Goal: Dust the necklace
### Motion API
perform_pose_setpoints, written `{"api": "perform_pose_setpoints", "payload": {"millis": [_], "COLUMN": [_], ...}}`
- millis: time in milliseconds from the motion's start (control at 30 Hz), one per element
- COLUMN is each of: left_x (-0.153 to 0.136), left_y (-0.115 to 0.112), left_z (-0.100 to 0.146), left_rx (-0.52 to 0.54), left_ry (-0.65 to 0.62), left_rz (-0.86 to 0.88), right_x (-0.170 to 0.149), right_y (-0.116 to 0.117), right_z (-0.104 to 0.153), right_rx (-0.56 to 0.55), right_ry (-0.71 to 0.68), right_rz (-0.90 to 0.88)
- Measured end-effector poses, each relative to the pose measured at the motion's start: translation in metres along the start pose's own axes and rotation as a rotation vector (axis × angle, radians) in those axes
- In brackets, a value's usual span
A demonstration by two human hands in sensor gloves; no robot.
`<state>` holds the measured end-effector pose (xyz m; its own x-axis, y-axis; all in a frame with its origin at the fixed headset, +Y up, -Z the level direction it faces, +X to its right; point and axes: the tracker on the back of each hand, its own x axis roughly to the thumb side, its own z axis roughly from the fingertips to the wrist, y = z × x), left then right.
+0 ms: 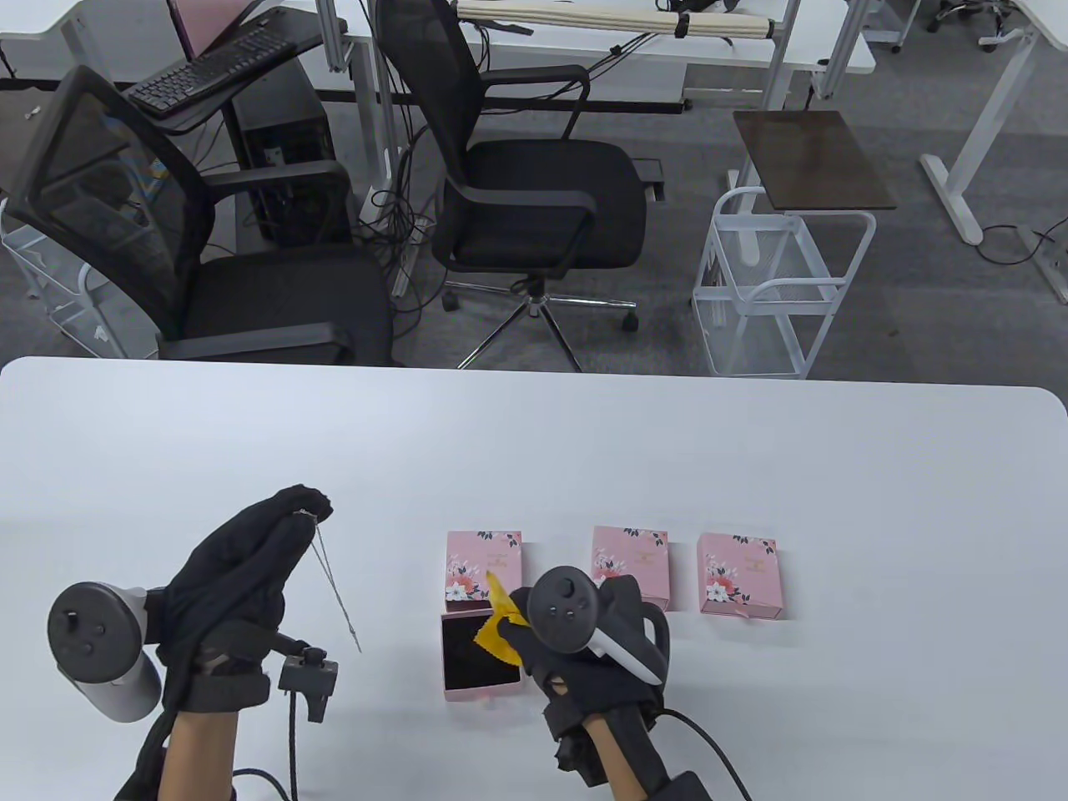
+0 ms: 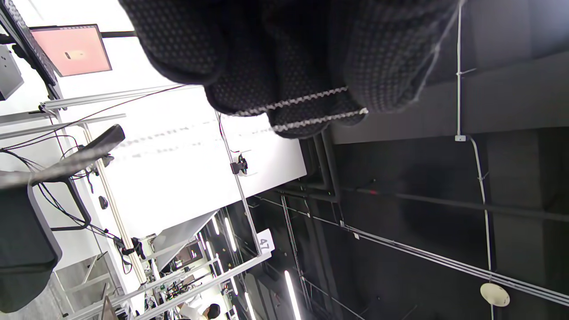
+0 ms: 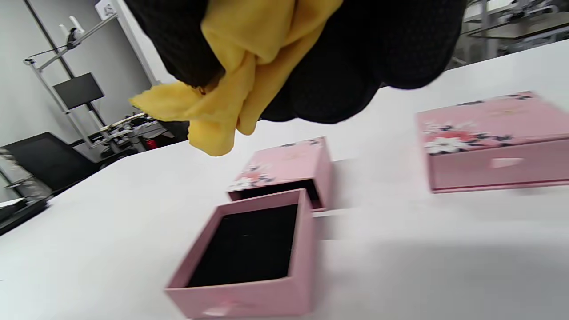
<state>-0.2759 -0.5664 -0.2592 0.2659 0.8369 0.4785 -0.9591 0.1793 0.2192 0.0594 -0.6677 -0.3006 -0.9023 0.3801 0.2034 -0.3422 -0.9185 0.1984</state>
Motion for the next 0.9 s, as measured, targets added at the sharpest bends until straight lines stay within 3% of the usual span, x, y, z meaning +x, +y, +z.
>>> {"api": "perform_pose_setpoints", "payload": {"millis": [167,500,900], "left_x": [0.001,0.000,0.000], "left_y": [-0.015,-0.036,-0.037], "left_z": [0.001,0.004,0.004], "left_rx": [-0.044,-0.110,-0.109], "left_ry": [-0.008,-0.016,-0.010], "left_rz": [-0.035,-0.077,-0.090], "right_x": [-0.034,-0.048,-0.051], "right_y": [0.029,0.060,0.058], "right_z": [-0.004,-0.014,-0.009], "right_rx": [0.062,0.297,0.338], "right_ry": [0.093,0.202,0.254], "right_rz": [-0.032,0.163,0.249]}}
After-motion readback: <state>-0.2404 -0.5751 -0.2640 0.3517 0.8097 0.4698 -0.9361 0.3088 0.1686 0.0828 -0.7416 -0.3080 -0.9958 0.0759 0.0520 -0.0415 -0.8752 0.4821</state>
